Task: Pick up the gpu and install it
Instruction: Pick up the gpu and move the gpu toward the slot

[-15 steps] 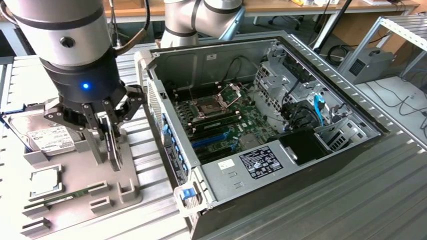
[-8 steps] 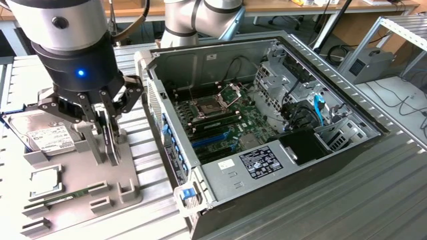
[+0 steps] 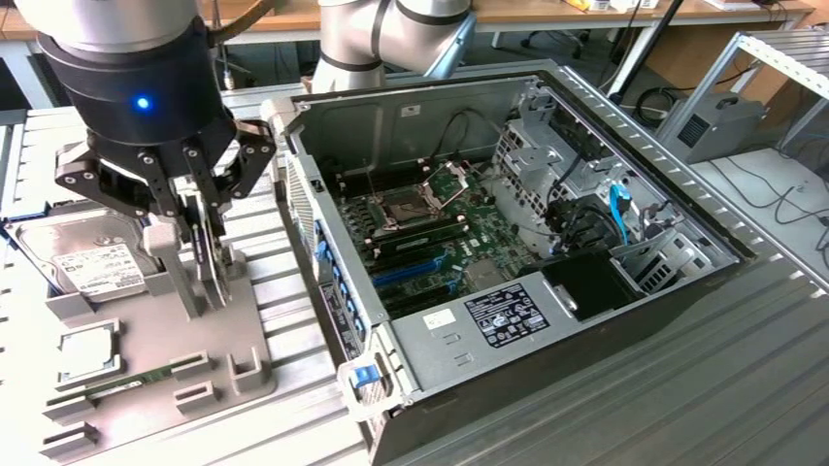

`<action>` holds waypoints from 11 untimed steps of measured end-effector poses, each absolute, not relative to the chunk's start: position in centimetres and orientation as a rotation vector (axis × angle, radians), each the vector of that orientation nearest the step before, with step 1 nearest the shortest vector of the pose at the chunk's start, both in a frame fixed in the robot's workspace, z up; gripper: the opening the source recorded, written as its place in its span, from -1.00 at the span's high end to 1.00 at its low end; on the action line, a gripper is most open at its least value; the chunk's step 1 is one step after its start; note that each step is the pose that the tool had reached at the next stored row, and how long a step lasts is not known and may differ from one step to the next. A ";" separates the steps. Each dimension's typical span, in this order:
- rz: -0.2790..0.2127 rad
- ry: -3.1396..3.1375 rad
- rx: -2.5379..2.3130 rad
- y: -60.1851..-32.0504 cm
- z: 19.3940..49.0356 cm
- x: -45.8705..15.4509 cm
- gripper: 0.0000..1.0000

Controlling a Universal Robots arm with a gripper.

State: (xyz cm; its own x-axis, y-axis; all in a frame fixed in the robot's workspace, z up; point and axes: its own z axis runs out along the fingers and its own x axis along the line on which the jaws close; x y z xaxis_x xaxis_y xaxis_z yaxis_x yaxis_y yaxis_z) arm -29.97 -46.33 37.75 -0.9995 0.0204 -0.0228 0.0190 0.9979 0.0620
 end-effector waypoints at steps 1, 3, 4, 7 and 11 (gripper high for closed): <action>0.096 3.116 0.031 -46.3 38.2 -30.0 0.45; 0.097 3.116 0.031 -46.3 38.5 -30.0 0.45; 0.096 3.116 0.031 -46.3 38.8 -30.0 0.45; 0.096 3.117 0.031 -46.3 39.3 -30.0 0.45; 0.096 3.116 0.031 -46.3 40.2 -30.0 0.45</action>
